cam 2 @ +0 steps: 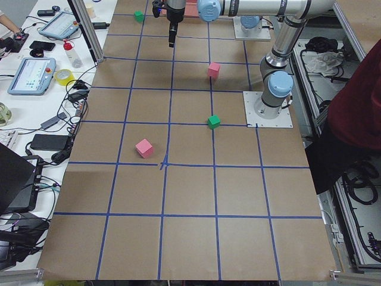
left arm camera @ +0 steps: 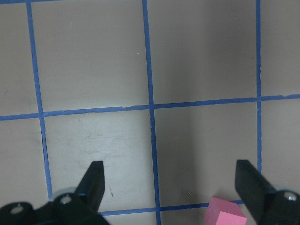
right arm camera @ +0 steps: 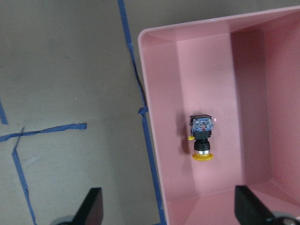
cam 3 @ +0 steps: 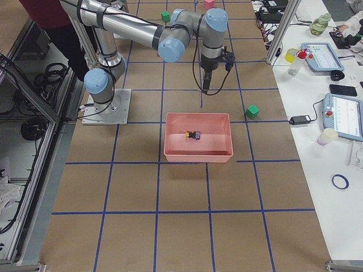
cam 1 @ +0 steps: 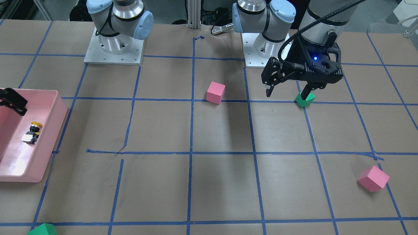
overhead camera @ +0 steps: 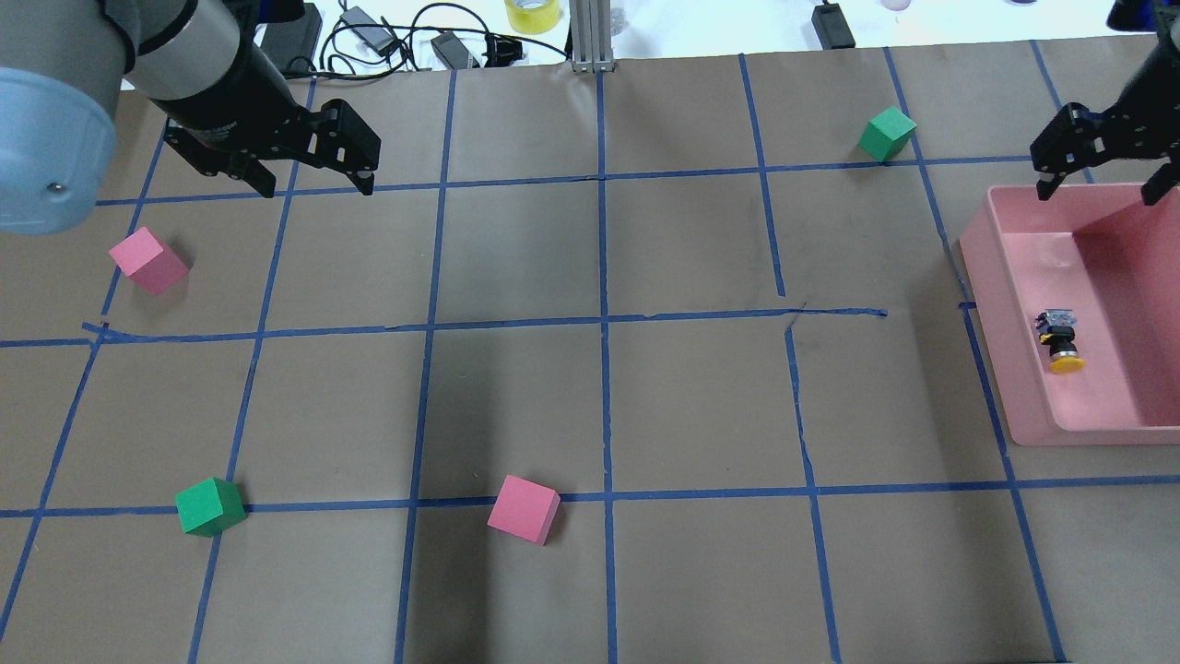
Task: Align button upright
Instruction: 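Move the right gripper over the pink bin and lower toward the button switch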
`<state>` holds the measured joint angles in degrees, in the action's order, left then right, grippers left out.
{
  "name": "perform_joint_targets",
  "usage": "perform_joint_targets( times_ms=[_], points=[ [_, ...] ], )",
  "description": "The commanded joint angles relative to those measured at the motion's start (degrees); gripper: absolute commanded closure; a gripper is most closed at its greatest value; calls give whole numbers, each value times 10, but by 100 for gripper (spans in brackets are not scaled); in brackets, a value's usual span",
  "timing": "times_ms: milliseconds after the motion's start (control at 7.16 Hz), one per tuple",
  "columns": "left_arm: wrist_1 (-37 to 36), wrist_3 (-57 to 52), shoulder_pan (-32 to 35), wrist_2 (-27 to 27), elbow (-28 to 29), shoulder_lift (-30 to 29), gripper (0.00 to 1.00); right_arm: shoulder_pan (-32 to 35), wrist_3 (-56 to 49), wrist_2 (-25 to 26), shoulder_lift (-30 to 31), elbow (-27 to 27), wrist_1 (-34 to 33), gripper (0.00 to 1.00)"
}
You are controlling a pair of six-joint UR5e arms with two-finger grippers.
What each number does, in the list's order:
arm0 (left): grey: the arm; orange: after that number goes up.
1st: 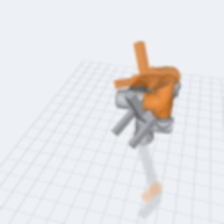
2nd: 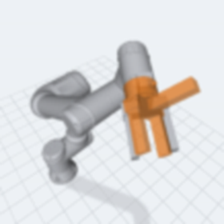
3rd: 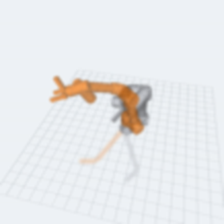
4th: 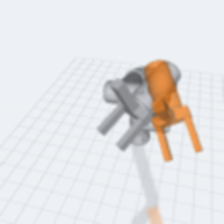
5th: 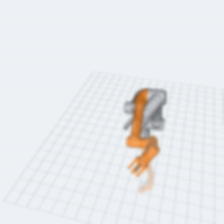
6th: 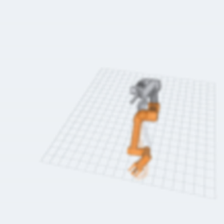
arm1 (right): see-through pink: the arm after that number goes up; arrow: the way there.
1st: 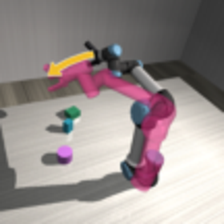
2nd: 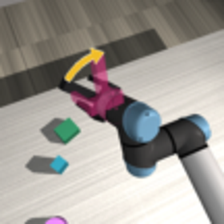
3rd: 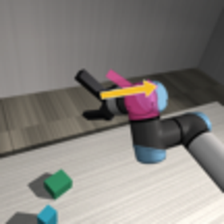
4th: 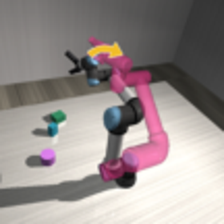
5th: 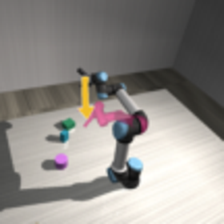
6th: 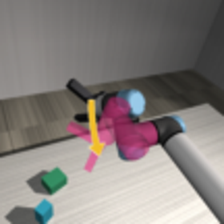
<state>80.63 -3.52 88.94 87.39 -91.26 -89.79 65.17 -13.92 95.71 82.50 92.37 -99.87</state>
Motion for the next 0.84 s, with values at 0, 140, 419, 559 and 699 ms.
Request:
perform_joint_targets(
  times_ms=[0,140,419,559,699],
  points=[
    [-1,0,0,0,0,0,0,-42,-21,18,-28,35,-66,0],
    [-1,0,-1,1,0,1,0,-61,-22,18,-30,79,-114,0],
    [1,0,0,7,-1,1,0,-73,-16,18,-51,165,-225,0],
    [2,0,0,25,-1,1,0,-73,-17,20,-86,168,-243,0],
    [1,1,0,25,-1,1,0,-75,-22,20,-104,168,-249,0]
  ],
)
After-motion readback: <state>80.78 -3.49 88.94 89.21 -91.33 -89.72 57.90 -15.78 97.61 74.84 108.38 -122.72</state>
